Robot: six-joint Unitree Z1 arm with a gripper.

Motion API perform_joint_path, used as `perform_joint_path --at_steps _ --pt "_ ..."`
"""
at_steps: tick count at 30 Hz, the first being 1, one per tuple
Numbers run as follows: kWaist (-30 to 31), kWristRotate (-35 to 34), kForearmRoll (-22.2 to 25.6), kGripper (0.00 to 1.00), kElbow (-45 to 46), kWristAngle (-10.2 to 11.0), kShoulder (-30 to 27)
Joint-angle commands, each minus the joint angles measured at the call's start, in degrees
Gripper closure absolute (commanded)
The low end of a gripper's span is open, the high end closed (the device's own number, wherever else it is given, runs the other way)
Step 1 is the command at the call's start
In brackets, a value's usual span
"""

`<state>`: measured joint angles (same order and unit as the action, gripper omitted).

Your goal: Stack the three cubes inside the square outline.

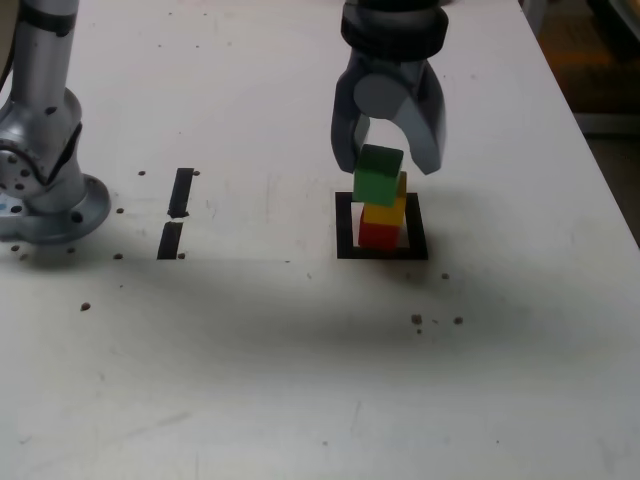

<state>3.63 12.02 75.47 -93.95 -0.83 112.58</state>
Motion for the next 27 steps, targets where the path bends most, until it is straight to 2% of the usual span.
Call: perform_joint_path --at_steps 1,9,17,21,27 --pt "0.15 0.11 -0.24 0.24 -0.11 -0.1 -0.02" --pt "0.15 0.12 0.13 0.17 -0.45 0.69 -1.12" --pt "-0.32 -1.45 2.57 0.09 0.43 4.99 -6.24" --pt "-1.68 -3.15 5.63 0.06 1.59 7.2 -9.71" --pt "-3.78 -3.79 7.67 0.02 4.48 7.78 -12.37"
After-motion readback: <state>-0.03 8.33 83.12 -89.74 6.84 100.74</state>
